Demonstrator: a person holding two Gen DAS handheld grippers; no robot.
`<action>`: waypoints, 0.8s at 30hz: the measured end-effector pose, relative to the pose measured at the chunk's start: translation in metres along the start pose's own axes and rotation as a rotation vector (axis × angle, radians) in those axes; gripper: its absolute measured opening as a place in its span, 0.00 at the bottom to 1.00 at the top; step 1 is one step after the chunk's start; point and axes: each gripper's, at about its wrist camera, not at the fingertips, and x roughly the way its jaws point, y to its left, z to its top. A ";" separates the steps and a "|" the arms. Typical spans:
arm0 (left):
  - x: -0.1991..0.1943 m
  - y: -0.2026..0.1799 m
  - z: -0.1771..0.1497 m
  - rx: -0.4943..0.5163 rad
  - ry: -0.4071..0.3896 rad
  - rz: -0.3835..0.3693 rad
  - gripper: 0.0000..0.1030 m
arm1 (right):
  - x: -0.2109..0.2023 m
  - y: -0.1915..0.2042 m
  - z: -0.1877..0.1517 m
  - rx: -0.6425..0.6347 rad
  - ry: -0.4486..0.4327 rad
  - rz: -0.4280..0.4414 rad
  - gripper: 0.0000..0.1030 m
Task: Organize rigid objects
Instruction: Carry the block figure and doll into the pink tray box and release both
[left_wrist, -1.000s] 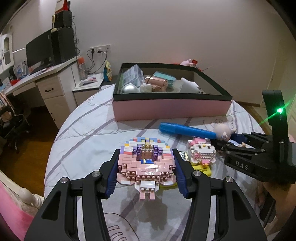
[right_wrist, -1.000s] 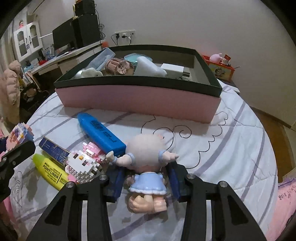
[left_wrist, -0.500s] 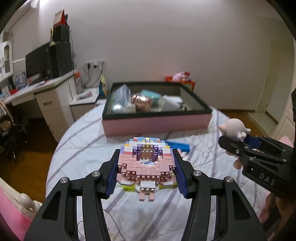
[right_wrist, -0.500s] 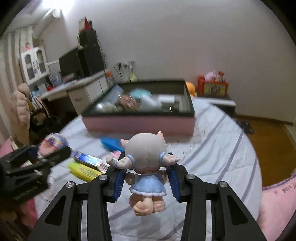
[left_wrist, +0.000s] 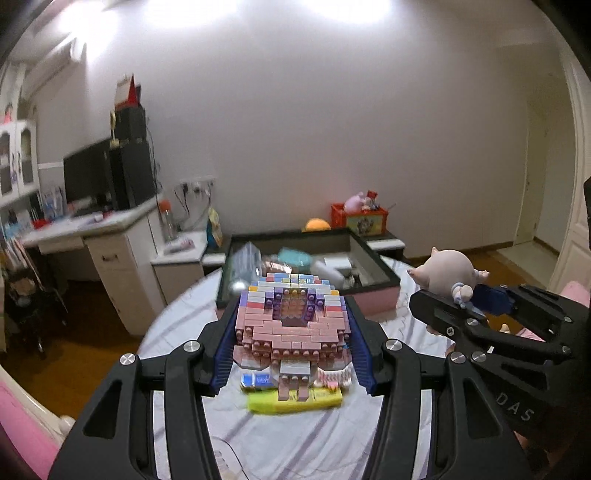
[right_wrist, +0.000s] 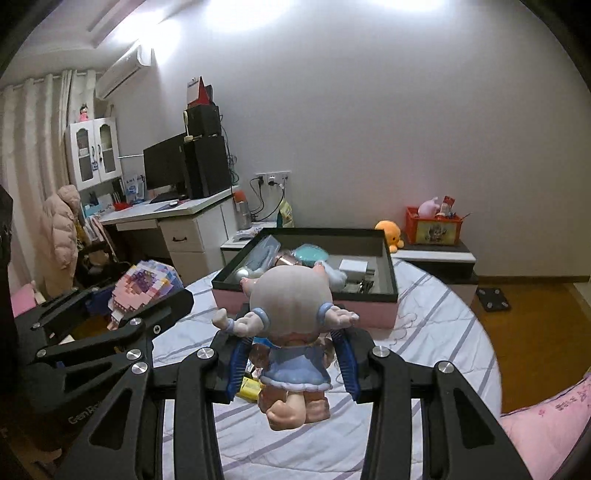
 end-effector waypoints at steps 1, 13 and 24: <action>-0.003 -0.001 0.004 0.006 -0.012 0.002 0.52 | -0.003 0.000 0.002 0.001 -0.016 -0.004 0.42; -0.004 -0.003 0.033 0.038 -0.111 0.043 0.52 | -0.007 -0.002 0.033 -0.019 -0.089 -0.013 0.42; 0.064 -0.005 0.052 0.075 -0.073 0.050 0.52 | 0.046 -0.019 0.054 -0.031 -0.062 -0.036 0.42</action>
